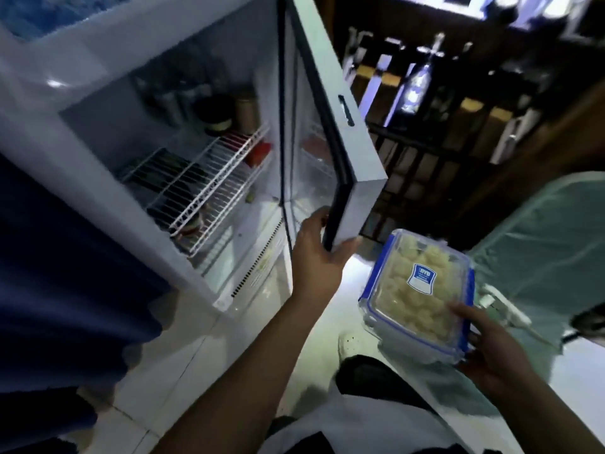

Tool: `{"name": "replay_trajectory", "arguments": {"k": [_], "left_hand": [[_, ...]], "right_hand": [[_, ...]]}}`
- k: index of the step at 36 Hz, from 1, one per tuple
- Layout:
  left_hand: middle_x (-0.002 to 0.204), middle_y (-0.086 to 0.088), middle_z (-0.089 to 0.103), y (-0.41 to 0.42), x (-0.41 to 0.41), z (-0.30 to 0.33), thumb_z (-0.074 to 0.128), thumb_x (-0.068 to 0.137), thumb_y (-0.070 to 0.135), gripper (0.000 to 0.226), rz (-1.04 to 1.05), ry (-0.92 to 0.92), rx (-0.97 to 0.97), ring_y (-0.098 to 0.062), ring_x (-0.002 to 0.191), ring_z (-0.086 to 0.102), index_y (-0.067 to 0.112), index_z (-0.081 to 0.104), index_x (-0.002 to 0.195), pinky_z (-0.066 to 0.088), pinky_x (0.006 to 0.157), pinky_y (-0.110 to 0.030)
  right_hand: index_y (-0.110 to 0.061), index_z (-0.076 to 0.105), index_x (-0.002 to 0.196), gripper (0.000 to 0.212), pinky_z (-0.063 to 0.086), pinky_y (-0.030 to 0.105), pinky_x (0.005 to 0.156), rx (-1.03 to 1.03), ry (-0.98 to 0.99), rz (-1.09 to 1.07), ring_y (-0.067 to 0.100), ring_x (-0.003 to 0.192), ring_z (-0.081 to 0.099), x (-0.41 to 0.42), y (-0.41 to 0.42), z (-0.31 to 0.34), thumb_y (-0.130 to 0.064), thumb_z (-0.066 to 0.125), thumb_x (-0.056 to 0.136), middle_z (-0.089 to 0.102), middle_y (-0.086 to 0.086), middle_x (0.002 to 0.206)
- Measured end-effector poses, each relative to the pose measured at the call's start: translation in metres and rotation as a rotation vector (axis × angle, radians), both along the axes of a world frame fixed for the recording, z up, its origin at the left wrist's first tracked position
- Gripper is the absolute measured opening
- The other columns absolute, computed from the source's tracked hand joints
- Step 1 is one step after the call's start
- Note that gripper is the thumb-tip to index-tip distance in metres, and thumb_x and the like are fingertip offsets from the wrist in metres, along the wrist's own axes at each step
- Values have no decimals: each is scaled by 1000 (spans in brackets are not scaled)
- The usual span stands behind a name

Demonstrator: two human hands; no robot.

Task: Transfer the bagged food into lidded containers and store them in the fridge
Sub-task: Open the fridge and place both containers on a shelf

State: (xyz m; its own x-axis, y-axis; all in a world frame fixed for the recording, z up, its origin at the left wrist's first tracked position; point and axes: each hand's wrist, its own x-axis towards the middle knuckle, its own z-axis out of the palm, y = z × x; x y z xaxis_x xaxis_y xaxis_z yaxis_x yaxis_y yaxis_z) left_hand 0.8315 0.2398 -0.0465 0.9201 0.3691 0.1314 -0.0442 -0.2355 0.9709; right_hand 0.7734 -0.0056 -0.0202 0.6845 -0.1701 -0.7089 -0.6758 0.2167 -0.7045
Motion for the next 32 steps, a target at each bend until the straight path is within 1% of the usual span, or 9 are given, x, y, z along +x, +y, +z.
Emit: {"name": "replay_trajectory", "arguments": {"k": [3,5,7,11,15,18,22,26,32], "left_hand": [[111,-1,65,-33,22,3,85,79,28,51,-77,-13,-9,-9,99,65,19,56,120,57,81,-34],[111,-3,63,-53,37,6,86,78,26,50,-113,5,2,-12,100,63,21,54,116,56,82,-32],[114,-4,62,-75,53,8,86,77,23,50,-158,62,-3,-15,103,62,23,52,114,55,89,-37],[116,-6,63,-120,90,11,86,77,18,53,-217,148,-20,-22,108,63,17,51,117,55,94,-47],[117,-9,61,-173,129,12,84,80,23,51,-185,188,13,-26,108,62,17,48,116,55,94,-49],[124,-11,58,-214,164,9,81,83,32,57,-153,216,57,-28,113,61,14,46,124,54,96,-49],[132,-12,53,-261,213,6,75,86,42,64,-103,232,138,-32,118,58,12,44,133,51,99,-52],[143,-19,41,-295,256,8,73,88,41,76,-53,255,219,-39,128,50,5,35,144,44,107,-53],[150,-17,40,-321,298,14,71,90,37,86,-2,293,335,-38,134,47,4,23,153,43,108,-52]], "right_hand": [[-17,70,105,20,50,25,42,25,-7,-95,19,51,68,-14,-28,-2,-19,65,86,75,6,79],[-17,70,108,23,53,30,48,47,-12,-169,26,65,68,-19,-48,-7,-19,66,85,75,9,87],[-17,70,110,25,54,35,58,53,-6,-240,28,75,66,-21,-67,-12,-20,66,85,74,10,93],[-17,70,98,13,57,35,53,55,-10,-303,29,74,68,-11,-106,-20,-17,66,85,77,7,78],[-23,72,96,13,53,38,60,37,-30,-329,31,75,67,10,-150,-27,-18,69,84,77,7,86],[-24,72,95,13,54,33,50,45,-28,-328,29,73,69,28,-182,-32,-18,69,84,78,4,81],[-24,73,99,16,56,36,57,45,-30,-311,32,81,70,50,-219,-39,-18,69,85,78,4,85],[-24,73,101,17,55,34,61,24,-44,-285,29,76,71,60,-250,-42,-17,66,87,78,6,90],[-28,72,111,28,56,36,62,26,-99,-253,29,76,75,70,-285,-41,-16,68,85,78,5,95]]}}
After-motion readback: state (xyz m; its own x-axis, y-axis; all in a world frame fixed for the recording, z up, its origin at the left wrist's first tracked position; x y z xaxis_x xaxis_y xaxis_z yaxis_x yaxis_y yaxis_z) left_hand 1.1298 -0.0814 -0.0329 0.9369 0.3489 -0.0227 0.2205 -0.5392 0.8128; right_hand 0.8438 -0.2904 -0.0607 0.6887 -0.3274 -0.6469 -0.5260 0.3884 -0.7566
